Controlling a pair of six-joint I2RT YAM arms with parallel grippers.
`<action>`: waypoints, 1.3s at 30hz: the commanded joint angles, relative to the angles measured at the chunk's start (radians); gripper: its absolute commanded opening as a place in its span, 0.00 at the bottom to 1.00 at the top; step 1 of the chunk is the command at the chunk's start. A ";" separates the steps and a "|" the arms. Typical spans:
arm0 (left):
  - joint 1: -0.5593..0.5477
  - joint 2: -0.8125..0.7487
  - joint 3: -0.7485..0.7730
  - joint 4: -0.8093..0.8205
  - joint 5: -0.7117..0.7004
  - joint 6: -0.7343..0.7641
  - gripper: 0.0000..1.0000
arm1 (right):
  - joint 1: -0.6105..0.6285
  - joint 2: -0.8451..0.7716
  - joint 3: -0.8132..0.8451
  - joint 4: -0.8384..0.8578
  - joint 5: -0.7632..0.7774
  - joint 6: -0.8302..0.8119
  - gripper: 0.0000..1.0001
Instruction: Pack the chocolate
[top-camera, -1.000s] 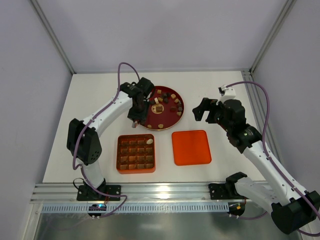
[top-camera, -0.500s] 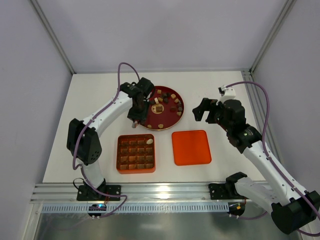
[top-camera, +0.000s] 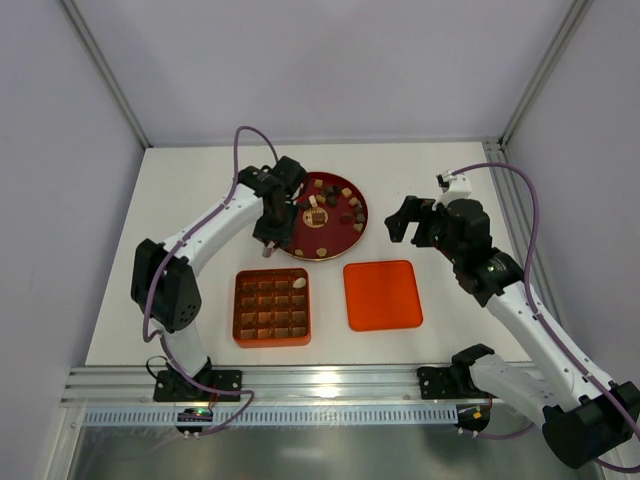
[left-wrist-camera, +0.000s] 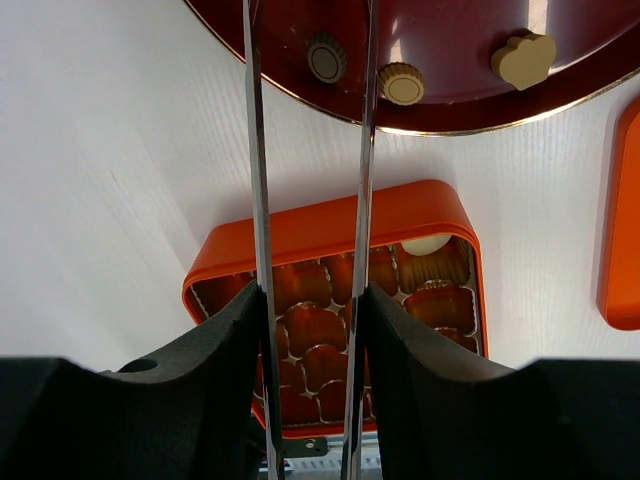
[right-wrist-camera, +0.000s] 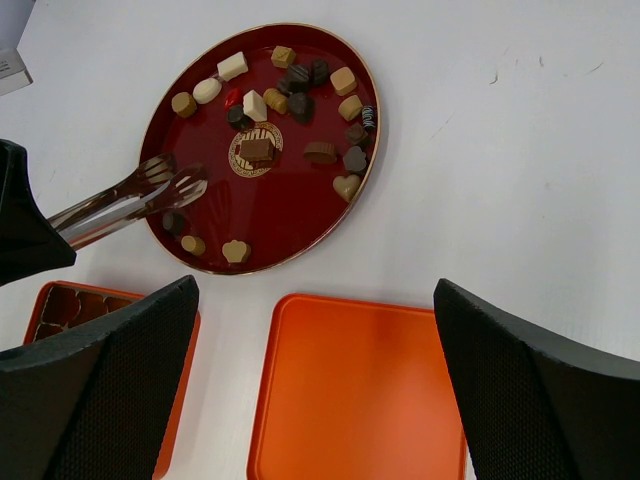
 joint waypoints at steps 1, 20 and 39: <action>0.005 -0.048 -0.004 -0.003 -0.011 0.005 0.43 | 0.005 -0.013 0.010 0.029 -0.006 -0.011 1.00; 0.005 -0.028 0.020 -0.009 -0.001 0.009 0.33 | 0.004 -0.016 0.004 0.029 -0.001 -0.009 1.00; 0.006 -0.016 0.121 -0.036 -0.010 0.025 0.30 | 0.004 -0.016 0.004 0.029 0.003 -0.011 1.00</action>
